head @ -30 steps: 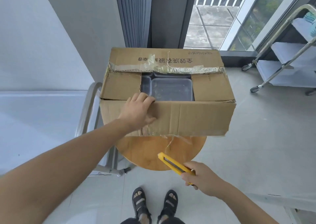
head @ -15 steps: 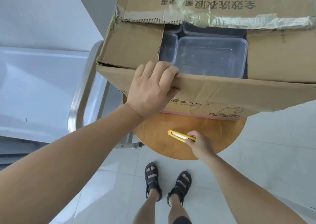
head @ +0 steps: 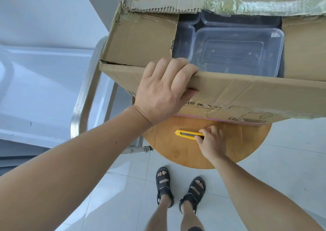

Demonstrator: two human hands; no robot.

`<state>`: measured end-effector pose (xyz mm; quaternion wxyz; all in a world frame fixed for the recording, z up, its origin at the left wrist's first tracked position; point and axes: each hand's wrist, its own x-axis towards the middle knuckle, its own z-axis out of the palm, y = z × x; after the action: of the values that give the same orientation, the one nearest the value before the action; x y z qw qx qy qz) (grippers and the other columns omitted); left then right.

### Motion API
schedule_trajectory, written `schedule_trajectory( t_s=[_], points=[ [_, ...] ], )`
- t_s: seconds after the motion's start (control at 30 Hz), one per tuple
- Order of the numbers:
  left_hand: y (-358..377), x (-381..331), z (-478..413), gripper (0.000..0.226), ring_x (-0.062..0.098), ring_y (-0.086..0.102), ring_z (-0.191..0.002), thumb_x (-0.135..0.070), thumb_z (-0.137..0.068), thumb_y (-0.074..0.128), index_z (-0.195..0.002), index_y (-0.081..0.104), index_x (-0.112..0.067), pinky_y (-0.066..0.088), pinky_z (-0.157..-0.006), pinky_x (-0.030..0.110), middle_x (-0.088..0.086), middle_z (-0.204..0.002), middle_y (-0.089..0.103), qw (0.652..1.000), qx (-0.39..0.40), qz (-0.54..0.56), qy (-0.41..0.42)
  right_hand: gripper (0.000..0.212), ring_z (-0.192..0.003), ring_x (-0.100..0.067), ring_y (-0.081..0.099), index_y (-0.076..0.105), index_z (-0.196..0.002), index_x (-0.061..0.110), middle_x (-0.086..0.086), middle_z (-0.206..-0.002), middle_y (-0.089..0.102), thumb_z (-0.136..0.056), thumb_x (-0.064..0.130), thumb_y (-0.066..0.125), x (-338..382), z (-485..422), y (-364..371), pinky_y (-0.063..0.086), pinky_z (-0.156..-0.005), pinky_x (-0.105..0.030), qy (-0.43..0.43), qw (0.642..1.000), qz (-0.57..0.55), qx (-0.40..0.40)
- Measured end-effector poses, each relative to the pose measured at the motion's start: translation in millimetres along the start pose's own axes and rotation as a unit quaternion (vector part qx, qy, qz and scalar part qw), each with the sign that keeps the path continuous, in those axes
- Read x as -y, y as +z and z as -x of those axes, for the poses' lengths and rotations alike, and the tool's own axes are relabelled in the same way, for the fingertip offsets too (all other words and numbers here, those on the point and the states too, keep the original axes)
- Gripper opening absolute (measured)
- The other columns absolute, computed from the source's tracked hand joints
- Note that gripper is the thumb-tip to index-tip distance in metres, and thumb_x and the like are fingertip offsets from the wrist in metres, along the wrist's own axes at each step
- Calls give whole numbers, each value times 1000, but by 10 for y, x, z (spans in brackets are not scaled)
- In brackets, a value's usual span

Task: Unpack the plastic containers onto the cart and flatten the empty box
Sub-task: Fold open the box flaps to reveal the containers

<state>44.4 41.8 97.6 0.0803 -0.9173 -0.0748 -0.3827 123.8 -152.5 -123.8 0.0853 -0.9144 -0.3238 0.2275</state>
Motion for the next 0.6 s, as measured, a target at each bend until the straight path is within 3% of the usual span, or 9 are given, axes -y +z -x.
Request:
schedule_trajectory(
  t_s=[0.23, 0.37, 0.47, 0.6],
  points=[
    [-25, -6, -39, 40, 25, 47, -79, -35, -87, 71, -113, 49, -14, 34, -67, 37, 7, -100, 68, 1000, 24, -6, -7, 42, -123, -31, 44, 58, -134, 20, -6, -132, 51, -99, 44, 53, 74, 182, -406, 47, -91, -40, -9, 1000, -26, -12],
    [-125, -44, -113, 39, 27, 50, -74, -33, -85, 72, -109, 47, -14, 33, -66, 37, 7, -95, 67, 997, 70, -1, -21, 34, -109, -32, 58, 70, -115, 14, -5, -115, 63, -97, 38, 55, 235, 519, -997, 54, -76, -40, -95, 987, -89, -97],
    [-234, -77, -182, 38, 29, 54, -70, -35, -83, 69, -105, 45, -15, 33, -66, 36, 6, -88, 64, 988, 146, 11, -40, 28, -84, -23, 66, 74, -95, 16, 2, -94, 69, -93, 33, 53, 404, 810, -1615, 54, -62, -30, -223, 935, -112, -251],
    [-436, -70, -285, 49, 29, 63, -76, -41, -74, 81, -104, 56, -13, 41, -70, 36, 5, -96, 69, 958, 285, 6, -30, 11, -81, -21, 62, 75, -92, 10, -1, -90, 70, -87, 14, 66, 497, 1031, -2500, 50, -70, -28, -346, 843, -86, -404]
  ],
)
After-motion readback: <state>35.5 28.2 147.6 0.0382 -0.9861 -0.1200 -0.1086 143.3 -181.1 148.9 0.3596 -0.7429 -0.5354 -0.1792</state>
